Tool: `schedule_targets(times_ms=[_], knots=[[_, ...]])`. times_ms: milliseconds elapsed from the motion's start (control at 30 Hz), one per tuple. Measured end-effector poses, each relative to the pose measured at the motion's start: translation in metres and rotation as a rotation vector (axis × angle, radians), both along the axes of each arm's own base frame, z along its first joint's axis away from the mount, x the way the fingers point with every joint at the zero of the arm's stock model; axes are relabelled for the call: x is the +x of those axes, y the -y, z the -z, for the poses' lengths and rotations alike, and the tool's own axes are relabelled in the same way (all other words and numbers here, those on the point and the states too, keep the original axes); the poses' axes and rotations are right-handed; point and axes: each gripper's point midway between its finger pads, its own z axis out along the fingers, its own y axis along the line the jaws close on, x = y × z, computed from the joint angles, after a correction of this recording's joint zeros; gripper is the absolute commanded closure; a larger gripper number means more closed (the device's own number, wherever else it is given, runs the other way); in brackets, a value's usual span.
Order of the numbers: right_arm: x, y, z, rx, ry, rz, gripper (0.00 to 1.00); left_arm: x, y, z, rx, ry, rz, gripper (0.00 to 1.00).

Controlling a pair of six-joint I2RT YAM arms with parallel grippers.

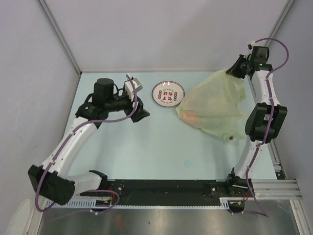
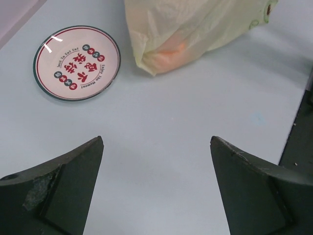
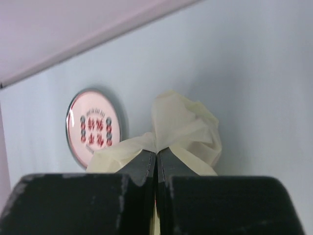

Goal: Take the fake fruits out of the plastic bag
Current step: Move the plastic bag to the center of the board, then pick up the plate at the center of the board.

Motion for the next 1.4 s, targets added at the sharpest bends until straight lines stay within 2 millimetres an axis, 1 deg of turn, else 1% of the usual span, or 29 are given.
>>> schedule_targets(times_ms=[33,67,133,167,200,233,267,300,333,367,400,433,467,533,600,633,700,733,767,833,900,1000,1100,1167,1233,1300,1400], knots=[[0.015,0.012,-0.003,-0.011,0.026,0.019,1.0,0.012,0.003,0.006,-0.003,-0.017,-0.022,0.05],[0.023,0.018,-0.003,-0.018,0.036,0.03,1.0,0.021,0.006,0.01,-0.004,-0.034,-0.042,0.05],[0.038,0.035,-0.002,-0.036,0.059,0.054,1.0,0.045,0.011,0.022,-0.01,-0.088,-0.103,0.07],[0.043,0.04,0.001,-0.042,0.063,0.062,0.96,0.059,0.015,0.028,-0.017,-0.118,-0.142,0.08],[0.046,0.044,0.006,-0.046,0.061,0.067,0.89,0.074,0.018,0.034,-0.024,-0.152,-0.184,0.08],[0.046,0.046,0.01,-0.047,0.054,0.068,0.78,0.089,0.021,0.042,-0.034,-0.192,-0.228,0.09],[0.047,0.046,0.015,-0.046,0.044,0.067,0.48,0.104,0.025,0.048,-0.046,-0.227,-0.272,0.11],[0.047,0.046,0.018,-0.045,0.039,0.065,0.3,0.116,0.027,0.054,-0.054,-0.254,-0.306,0.12],[0.046,0.046,0.023,-0.045,0.033,0.062,0.18,0.131,0.03,0.063,-0.063,-0.29,-0.356,0.12],[0.044,0.046,0.027,-0.051,0.026,0.051,0.03,0.146,0.033,0.073,-0.071,-0.322,-0.402,0.18],[0.043,0.047,0.029,-0.051,0.022,0.05,0.0,0.159,0.035,0.085,-0.075,-0.356,-0.449,0.22],[0.042,0.047,0.033,-0.051,0.017,0.048,0.0,0.17,0.037,0.1,-0.076,-0.396,-0.492,0.25],[0.041,0.048,0.035,-0.053,0.014,0.046,0.0,0.178,0.038,0.111,-0.078,-0.427,-0.517,0.3],[0.034,0.054,0.038,-0.055,0.003,0.051,0.0,0.198,0.042,0.144,-0.073,-0.498,-0.592,0.37],[0.024,0.064,0.036,-0.057,-0.007,0.069,0.0,0.208,0.042,0.171,-0.061,-0.561,-0.655,0.4],[0.016,0.071,0.031,-0.065,-0.005,0.082,0.0,0.214,0.042,0.185,-0.058,-0.589,-0.69,0.4],[0.002,0.076,0.02,-0.075,-0.001,0.096,0.0,0.219,0.042,0.202,-0.055,-0.629,-0.733,0.43],[-0.006,0.079,0.012,-0.081,0.01,0.104,0.0,0.223,0.042,0.21,-0.059,-0.649,-0.758,0.44],[-0.017,0.08,0.0,-0.087,0.028,0.111,0.0,0.225,0.042,0.216,-0.066,-0.669,-0.777,0.47],[-0.036,0.075,-0.024,-0.1,0.063,0.11,0.0,0.23,0.043,0.223,-0.084,-0.698,-0.804,0.49],[-0.056,0.062,-0.046,-0.113,0.108,0.092,0.0,0.233,0.045,0.227,-0.105,-0.719,-0.822,0.5],[-0.073,0.047,-0.062,-0.122,0.144,0.065,0.0,0.238,0.05,0.229,-0.15,-0.753,-0.843,0.54],[-0.084,0.033,-0.064,-0.126,0.148,0.024,0.0,0.24,0.052,0.23,-0.191,-0.788,-0.862,0.55],[-0.086,0.026,-0.059,-0.126,0.136,0.002,0.0,0.242,0.053,0.231,-0.218,-0.813,-0.868,0.55],[-0.089,0.022,-0.052,-0.127,0.114,-0.013,0.0,0.243,0.056,0.229,-0.249,-0.837,-0.865,0.53],[-0.092,0.02,-0.048,-0.129,0.102,-0.021,0.0,0.241,0.057,0.231,-0.271,-0.86,-0.863,0.53],[-0.093,0.02,-0.042,-0.127,0.088,-0.022,0.0,0.236,0.061,0.235,-0.294,-0.908,-0.858,0.6]])
